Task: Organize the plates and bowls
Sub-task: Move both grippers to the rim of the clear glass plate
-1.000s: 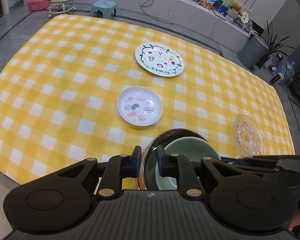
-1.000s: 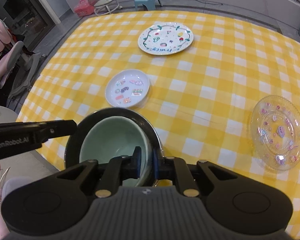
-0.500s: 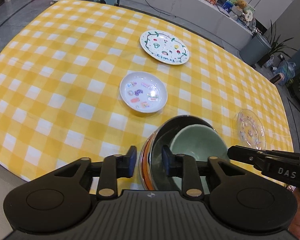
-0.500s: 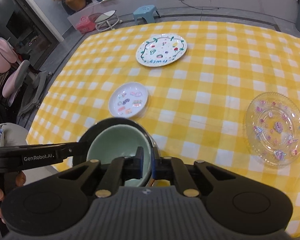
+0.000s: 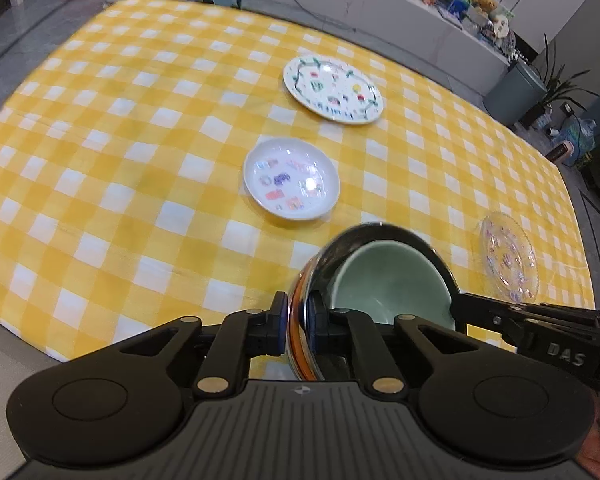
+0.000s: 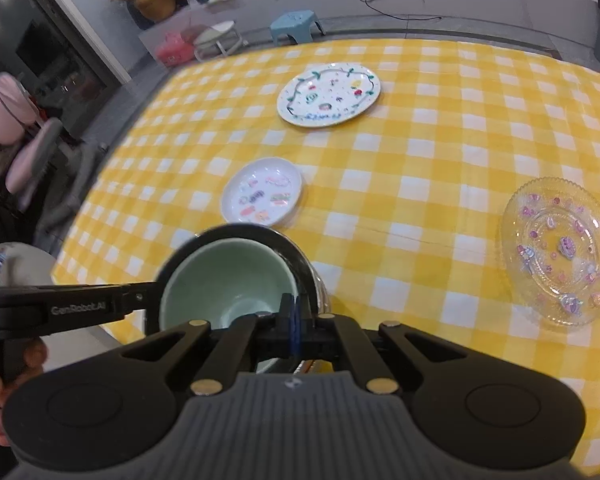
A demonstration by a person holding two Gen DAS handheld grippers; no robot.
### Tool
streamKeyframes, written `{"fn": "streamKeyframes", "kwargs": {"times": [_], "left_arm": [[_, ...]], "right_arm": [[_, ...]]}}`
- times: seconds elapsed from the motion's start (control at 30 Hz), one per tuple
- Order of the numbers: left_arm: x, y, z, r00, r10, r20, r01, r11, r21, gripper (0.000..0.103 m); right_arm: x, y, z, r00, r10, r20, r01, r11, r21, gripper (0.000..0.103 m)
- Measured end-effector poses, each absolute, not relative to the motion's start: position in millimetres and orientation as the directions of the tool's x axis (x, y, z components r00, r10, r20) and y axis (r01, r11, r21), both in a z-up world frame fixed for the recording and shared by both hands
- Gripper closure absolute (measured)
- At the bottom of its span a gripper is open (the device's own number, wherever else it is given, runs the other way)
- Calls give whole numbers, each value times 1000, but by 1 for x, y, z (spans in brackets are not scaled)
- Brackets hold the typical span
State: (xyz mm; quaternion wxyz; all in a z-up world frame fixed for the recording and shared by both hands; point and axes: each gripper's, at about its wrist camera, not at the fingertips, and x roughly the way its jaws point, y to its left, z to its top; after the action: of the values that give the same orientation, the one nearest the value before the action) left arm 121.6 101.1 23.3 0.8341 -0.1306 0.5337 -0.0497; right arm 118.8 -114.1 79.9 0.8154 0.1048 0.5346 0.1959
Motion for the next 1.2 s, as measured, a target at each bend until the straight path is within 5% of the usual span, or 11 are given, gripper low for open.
{"fn": "streamKeyframes", "kwargs": {"times": [0.2,0.5,0.8,1.2], "left_arm": [[107,94,49,537,-187,-822,-43,968,-249,81],[82,47,78,648,-302,-699,69,937,-341,77],[86,-16,56,598,-390,-700,121,907,-402,76],[110,-75,16,613,-411,-675,75,880,-468,60]], "right_arm": [[108,-136,101,454,448,-770,-207,894,398,99],[91,-192,102,576,433,-693,-163,892,422,88],[91,-247,71,648,296,-702,-66,940,336,76],[116,-326,28,702,201,-683,177,880,441,68]]}}
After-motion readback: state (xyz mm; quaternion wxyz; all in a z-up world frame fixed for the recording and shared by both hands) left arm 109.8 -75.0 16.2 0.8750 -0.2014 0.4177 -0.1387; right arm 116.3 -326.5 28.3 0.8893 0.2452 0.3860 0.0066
